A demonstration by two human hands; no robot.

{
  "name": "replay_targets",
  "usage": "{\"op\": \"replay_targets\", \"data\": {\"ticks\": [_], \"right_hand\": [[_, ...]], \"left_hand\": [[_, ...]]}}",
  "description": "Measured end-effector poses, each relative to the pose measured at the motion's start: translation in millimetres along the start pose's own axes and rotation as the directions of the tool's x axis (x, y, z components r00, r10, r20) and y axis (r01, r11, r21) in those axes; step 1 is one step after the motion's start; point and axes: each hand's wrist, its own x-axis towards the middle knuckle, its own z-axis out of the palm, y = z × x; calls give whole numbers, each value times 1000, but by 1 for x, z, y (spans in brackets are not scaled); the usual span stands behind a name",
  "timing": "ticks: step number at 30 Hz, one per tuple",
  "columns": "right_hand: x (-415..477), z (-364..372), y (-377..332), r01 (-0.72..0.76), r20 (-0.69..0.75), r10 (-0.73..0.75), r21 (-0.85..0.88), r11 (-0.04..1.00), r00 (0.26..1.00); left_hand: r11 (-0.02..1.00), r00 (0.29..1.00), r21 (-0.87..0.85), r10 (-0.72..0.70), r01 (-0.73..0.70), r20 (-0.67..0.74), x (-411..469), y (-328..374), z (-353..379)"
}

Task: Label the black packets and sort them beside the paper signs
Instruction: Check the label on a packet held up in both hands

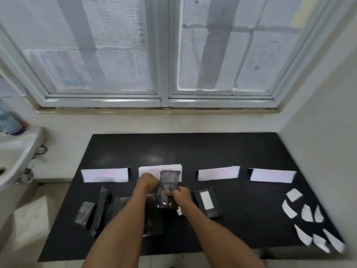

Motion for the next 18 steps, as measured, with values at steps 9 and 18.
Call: {"op": "replay_targets", "data": {"ticks": [9,18], "right_hand": [[-12,-165,-4,78,-199,-38,196,977,979],[-36,-324,74,-23,-577,58,69,997,815]], "left_hand": [[958,927,-276,168,-74,334,-31,95,146],[981,878,-74,196,-182,437,-61,137,289]]}}
